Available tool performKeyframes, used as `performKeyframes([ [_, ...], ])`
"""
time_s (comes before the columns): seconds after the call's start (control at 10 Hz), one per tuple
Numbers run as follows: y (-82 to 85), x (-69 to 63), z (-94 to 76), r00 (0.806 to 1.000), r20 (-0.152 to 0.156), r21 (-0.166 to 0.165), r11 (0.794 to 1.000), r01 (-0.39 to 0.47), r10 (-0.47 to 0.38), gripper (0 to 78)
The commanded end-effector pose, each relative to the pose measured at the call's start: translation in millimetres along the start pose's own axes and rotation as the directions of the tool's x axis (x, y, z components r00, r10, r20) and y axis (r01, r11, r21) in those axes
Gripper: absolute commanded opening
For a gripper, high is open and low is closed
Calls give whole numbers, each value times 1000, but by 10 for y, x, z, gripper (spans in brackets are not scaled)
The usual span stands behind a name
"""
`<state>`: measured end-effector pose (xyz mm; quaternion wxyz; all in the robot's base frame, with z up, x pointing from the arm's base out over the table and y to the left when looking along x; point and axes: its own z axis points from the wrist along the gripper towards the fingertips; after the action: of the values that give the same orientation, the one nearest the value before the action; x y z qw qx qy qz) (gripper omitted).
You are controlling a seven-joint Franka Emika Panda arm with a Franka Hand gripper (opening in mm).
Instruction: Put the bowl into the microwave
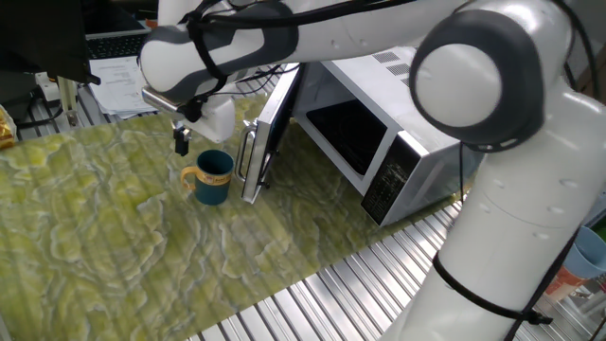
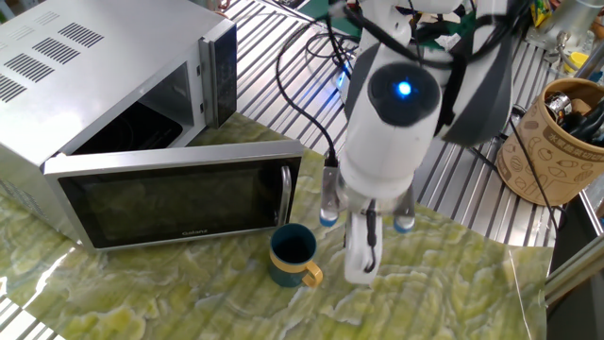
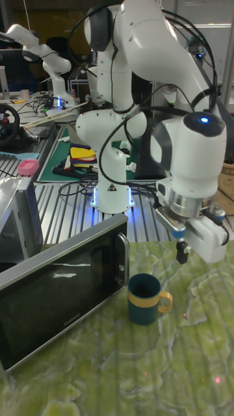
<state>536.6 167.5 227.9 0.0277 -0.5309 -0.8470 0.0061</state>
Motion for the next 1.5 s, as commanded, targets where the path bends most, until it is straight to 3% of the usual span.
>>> performKeyframes([
  [0.1, 223, -132, 55, 990, 36, -12, 991, -137, 137, 12],
  [0.5, 293, -176, 144, 983, 61, -4, 985, -174, 174, 12],
  [1.1, 316, -209, 262, 964, 65, -6, 967, -256, 256, 12],
  [1.5, 297, -283, 462, 954, 91, -13, 958, -285, 285, 12],
])
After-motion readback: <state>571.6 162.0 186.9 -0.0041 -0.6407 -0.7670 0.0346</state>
